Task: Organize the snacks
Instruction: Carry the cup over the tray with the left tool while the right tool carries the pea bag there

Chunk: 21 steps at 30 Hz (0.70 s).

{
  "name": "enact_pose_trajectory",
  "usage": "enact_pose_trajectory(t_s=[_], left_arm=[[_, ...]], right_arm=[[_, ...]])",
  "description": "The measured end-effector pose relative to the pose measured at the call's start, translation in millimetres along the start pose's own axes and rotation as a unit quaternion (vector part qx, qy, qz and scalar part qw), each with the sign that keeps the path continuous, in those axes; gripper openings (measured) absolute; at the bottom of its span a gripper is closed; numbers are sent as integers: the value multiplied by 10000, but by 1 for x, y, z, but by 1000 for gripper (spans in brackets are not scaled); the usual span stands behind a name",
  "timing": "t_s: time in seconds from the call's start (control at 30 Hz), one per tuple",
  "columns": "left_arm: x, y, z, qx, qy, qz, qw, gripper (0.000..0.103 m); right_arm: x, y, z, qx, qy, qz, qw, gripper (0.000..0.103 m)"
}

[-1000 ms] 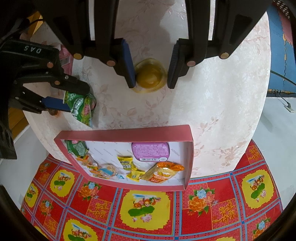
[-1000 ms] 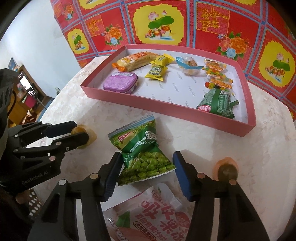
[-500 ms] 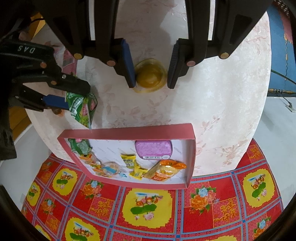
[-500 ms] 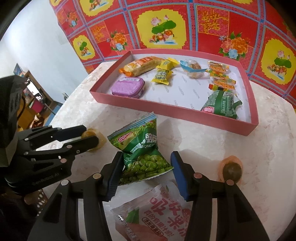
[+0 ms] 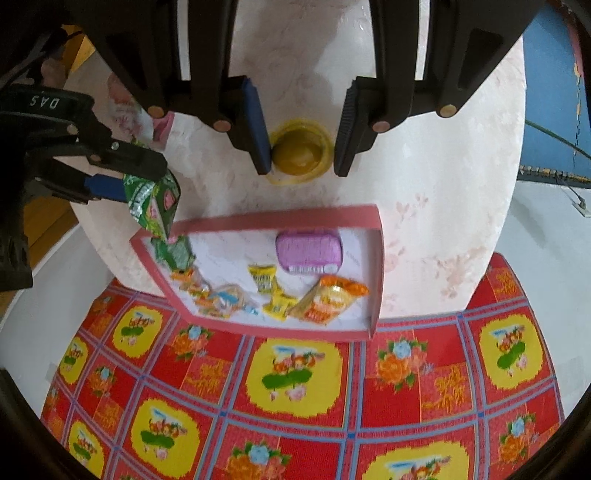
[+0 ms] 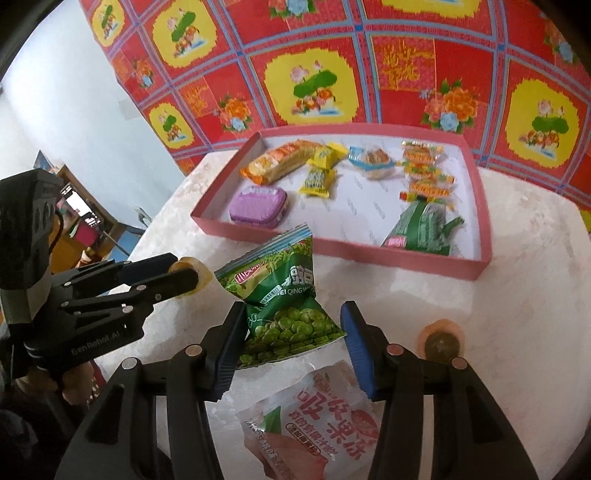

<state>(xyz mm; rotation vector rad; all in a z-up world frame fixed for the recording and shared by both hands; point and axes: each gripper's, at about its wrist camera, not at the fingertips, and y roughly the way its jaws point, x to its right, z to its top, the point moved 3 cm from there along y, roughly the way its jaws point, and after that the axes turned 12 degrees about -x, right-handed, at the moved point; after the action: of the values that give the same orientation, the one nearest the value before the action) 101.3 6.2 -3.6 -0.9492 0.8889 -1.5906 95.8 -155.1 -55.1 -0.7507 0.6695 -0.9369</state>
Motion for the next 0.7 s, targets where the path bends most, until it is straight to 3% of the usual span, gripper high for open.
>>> enact_pose_trajectory(t_s=[0.7], left_arm=[[23, 7, 69, 343, 347, 52, 9988, 37]], right_arm=[[35, -19, 37, 375, 354, -41, 9987, 53]])
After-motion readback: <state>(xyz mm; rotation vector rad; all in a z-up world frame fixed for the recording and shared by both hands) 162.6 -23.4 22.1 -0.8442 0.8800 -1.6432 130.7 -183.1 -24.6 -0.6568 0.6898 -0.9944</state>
